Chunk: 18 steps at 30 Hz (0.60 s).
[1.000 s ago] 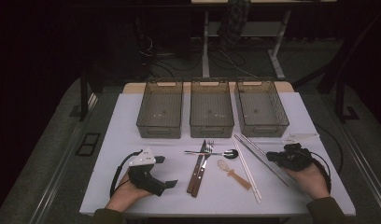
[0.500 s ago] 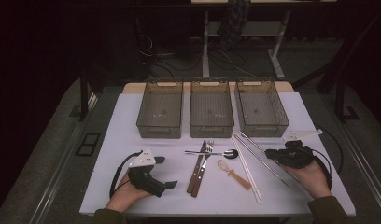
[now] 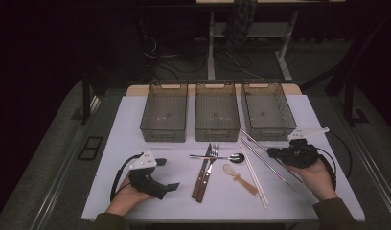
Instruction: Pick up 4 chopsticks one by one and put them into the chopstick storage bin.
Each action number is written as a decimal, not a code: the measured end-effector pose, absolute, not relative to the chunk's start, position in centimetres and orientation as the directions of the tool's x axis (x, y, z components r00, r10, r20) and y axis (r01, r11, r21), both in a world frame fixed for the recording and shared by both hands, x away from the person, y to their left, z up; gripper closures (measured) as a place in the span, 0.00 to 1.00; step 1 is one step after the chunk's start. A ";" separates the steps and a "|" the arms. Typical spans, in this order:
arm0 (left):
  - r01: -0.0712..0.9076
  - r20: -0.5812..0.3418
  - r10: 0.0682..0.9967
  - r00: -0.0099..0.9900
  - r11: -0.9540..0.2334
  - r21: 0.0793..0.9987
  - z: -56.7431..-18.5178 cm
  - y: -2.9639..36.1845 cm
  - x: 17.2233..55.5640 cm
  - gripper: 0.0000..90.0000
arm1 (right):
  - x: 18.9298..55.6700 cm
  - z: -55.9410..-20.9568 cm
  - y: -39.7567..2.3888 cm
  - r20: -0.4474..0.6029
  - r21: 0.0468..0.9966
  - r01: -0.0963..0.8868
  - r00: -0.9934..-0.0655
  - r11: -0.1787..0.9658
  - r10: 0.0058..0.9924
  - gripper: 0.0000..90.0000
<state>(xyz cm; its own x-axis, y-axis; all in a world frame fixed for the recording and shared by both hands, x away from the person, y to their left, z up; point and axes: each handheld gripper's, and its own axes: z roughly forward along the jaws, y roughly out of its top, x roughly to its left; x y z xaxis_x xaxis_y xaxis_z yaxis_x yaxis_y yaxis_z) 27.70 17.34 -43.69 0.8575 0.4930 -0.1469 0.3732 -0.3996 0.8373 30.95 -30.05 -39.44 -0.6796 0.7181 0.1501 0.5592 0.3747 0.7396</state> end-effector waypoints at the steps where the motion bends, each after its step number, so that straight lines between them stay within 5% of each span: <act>1: 0.373 -0.147 0.493 0.857 -0.398 0.838 -43.7 17.4 27.7 0.00 | 31.0 -39.3 -30.0 0.149 0.743 0.555 -0.682 0.374 0.716 0.95; 18: 0.369 -0.148 0.478 0.866 -0.410 0.834 -43.8 16.9 27.5 0.00 | 32.8 -37.5 -26.6 0.147 0.772 0.513 -0.719 0.376 0.680 0.95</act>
<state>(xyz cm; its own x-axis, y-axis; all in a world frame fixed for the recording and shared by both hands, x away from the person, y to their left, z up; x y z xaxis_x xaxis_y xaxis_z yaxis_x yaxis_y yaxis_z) 27.46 16.91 -43.78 0.8656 0.4785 -0.1478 0.3691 -0.4101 0.8340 32.82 -26.60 -37.50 -0.7187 0.6795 0.1473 0.5133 0.3756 0.7716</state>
